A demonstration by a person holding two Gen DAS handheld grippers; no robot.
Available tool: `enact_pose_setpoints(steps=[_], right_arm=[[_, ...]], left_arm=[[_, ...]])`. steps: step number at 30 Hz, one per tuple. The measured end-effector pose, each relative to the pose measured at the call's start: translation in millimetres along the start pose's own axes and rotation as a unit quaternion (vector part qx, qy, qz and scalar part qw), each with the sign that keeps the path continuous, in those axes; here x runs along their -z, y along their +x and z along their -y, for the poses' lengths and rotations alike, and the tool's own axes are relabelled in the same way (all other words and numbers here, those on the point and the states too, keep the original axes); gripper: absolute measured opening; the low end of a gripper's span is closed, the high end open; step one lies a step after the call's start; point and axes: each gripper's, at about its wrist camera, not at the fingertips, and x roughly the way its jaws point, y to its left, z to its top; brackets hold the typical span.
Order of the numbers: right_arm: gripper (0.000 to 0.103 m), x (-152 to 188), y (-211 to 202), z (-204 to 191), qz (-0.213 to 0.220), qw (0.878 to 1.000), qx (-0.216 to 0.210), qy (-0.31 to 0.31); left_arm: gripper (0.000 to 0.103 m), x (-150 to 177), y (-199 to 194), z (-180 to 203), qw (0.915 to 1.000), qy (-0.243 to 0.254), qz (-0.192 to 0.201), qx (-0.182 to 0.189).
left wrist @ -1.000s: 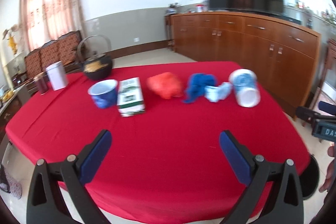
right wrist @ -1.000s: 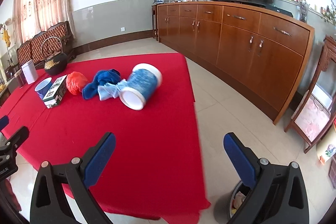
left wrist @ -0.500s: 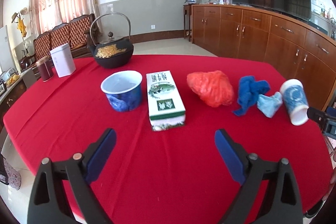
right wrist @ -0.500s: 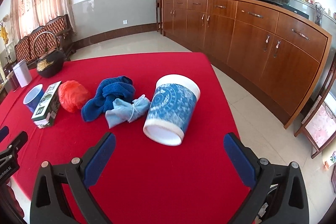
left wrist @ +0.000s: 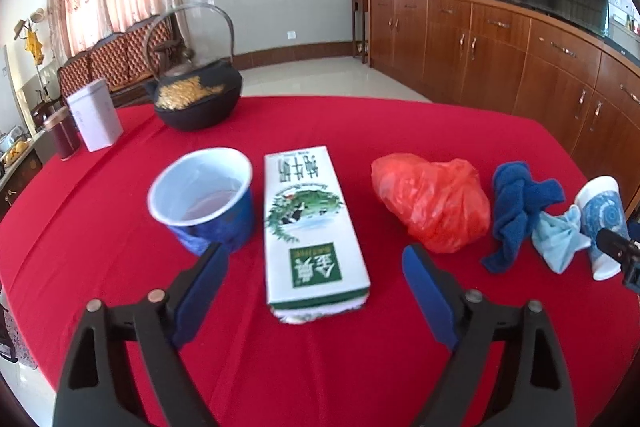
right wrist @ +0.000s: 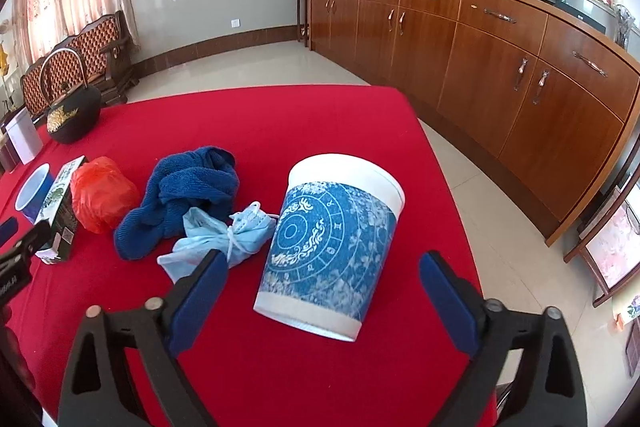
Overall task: Collect trash
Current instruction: 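Grasp the blue-white patterned paper cup with the right gripper while the left grasps the green-white milk carton, then carry the paper cup and milk carton with both grippers over the black bucket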
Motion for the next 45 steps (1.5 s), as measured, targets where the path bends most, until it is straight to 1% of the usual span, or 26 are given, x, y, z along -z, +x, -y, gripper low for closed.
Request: enact_pose_setpoints(steps=[1, 2, 3, 4, 5, 7, 9, 15, 20, 23, 26, 31, 38, 45], right_arm=[[0.09, 0, 1, 1, -0.002, 1.0, -0.002, 0.0], [0.083, 1, 3, 1, -0.005, 1.0, -0.004, 0.0], [0.075, 1, 5, 2, -0.009, 1.0, -0.007, 0.002], [0.071, 2, 6, 4, -0.012, 1.0, -0.01, 0.004], [0.069, 2, 7, 6, -0.014, 1.0, -0.015, 0.006], [0.068, 2, 6, 11, -0.011, 1.0, -0.018, 0.007], [0.066, 5, 4, 13, -0.008, 1.0, -0.025, 0.009], [0.062, 11, -7, 18, 0.008, 0.999, -0.032, 0.012], [0.061, 13, -23, 22, 0.022, 0.999, -0.031, 0.006], [0.061, 15, -35, 28, 0.03, 0.999, -0.032, 0.01], [0.06, 17, -45, 33, 0.034, 0.999, -0.032, 0.013], [0.06, 26, -69, 46, 0.04, 0.999, -0.028, 0.018], [0.06, 51, -103, 64, 0.047, 0.999, -0.017, 0.021], [0.06, 75, -128, 88, 0.057, 0.998, -0.005, 0.033]], left_arm=[[0.083, -1, 3, 2, 1.0, 0.002, -0.005, 0.001], [0.079, -1, 6, 4, 0.9999, 0.003, -0.013, 0.001], [0.072, -1, 10, 5, 0.9997, 0.004, -0.023, 0.003], [0.069, 0, 12, 6, 0.9996, 0.002, -0.028, 0.004], [0.062, 0, 13, 5, 0.9995, 0.001, -0.031, 0.004], [0.059, -1, 11, 4, 0.9994, -0.003, -0.03, 0.016], [0.057, 0, 3, 5, 0.9997, 0.0, -0.015, 0.02], [0.055, 3, -30, 13, 0.9992, 0.001, 0.029, 0.029], [0.054, 3, -51, 11, 0.9977, -0.015, 0.051, 0.042], [0.054, 2, -64, 13, 0.9966, -0.007, 0.065, 0.049], [0.054, 3, -76, 16, 0.9957, -0.003, 0.072, 0.057], [0.054, 11, -93, 25, 0.9946, 0.004, 0.072, 0.074], [0.054, 31, -121, 58, 0.9916, 0.029, 0.073, 0.103], [0.054, 44, -139, 87, 0.9872, 0.043, 0.073, 0.136]])
